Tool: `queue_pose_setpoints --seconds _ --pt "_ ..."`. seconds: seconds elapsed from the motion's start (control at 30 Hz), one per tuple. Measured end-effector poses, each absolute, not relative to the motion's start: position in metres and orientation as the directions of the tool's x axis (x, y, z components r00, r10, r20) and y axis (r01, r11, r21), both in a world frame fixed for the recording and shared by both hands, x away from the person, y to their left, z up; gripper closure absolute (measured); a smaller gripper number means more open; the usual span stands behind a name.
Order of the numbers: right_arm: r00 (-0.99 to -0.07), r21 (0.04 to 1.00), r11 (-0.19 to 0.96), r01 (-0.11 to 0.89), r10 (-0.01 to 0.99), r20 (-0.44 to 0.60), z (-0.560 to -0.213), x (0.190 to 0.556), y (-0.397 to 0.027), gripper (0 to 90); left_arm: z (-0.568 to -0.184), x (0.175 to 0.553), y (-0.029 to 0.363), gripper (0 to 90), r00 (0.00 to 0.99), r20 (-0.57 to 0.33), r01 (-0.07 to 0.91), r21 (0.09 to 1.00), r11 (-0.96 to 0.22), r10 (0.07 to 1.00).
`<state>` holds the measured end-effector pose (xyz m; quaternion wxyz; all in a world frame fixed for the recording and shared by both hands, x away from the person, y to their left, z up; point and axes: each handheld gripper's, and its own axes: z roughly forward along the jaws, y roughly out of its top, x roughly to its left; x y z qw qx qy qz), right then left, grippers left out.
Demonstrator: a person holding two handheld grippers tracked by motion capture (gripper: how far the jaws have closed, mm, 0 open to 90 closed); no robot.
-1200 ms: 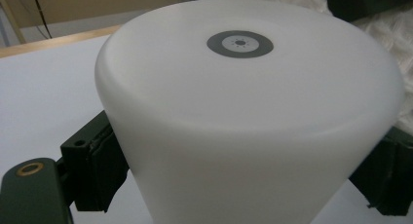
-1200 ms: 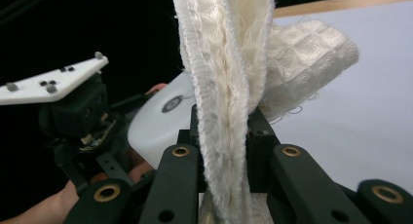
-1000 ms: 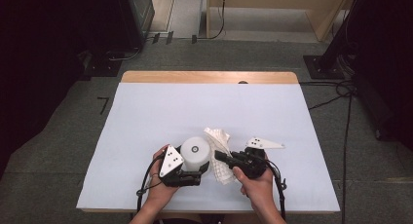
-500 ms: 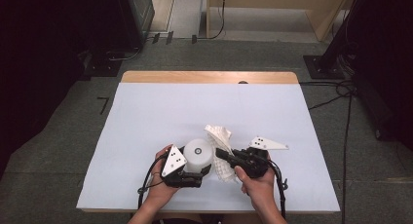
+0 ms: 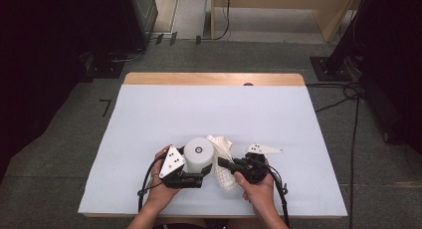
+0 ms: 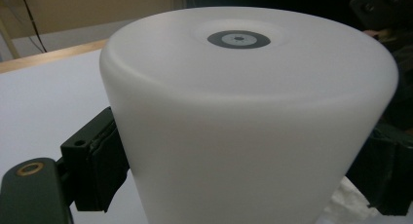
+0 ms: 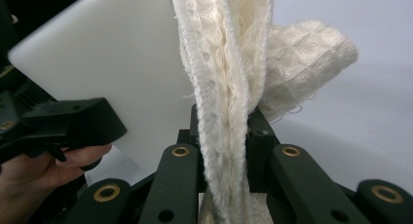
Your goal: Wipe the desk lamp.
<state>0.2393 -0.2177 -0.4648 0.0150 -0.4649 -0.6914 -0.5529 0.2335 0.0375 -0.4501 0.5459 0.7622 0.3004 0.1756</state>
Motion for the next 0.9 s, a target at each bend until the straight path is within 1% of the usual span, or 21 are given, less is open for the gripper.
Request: queue_pose_setpoints --seconds 0.13,0.27,0.4,0.5,0.57,0.63,0.8,0.83,0.9 --pt "-0.560 0.758 -0.060 0.649 0.637 0.530 -0.461 0.239 -0.224 78.9 -0.460 0.237 0.036 9.0 0.736 0.001 0.260 0.923 -0.284 0.677" --pt "-0.554 0.760 -0.070 0.646 0.642 0.530 -0.461 0.239 -0.229 78.9 -0.470 0.239 0.037 9.0 0.729 -0.004 0.275 0.917 -0.288 0.684" --pt "-0.552 0.757 -0.066 0.650 0.644 0.529 -0.462 0.238 -0.228 78.9 -0.472 0.236 0.040 8.9 0.734 0.006 0.262 0.920 -0.291 0.679" --pt "-0.555 0.759 -0.061 0.649 0.645 0.526 -0.463 0.238 -0.227 78.9 -0.473 0.231 0.039 8.7 0.709 0.013 0.268 0.920 -0.287 0.705" --pt "-0.556 0.760 -0.060 0.647 0.645 0.524 -0.463 0.238 -0.226 78.9 -0.470 0.229 0.037 0.0 0.681 0.031 0.286 0.909 -0.304 0.732" --pt "-0.555 0.760 -0.059 0.647 0.647 0.523 -0.463 0.238 -0.226 78.8 -0.467 0.225 0.036 0.0 0.656 0.032 0.285 0.914 -0.287 0.754" --pt "-0.545 0.759 -0.066 0.648 0.655 0.523 -0.464 0.237 -0.226 78.8 -0.466 0.223 0.027 0.0 0.597 0.001 0.353 0.898 -0.264 0.802" --pt "-0.545 0.759 -0.065 0.648 0.656 0.522 -0.465 0.237 -0.225 78.8 -0.466 0.222 0.025 1.5 0.588 0.013 0.355 0.894 -0.273 0.808" --pt "-0.545 0.757 -0.064 0.651 0.654 0.524 -0.466 0.236 -0.224 78.8 -0.466 0.220 0.022 7.9 0.588 0.026 0.346 0.895 -0.280 0.808"
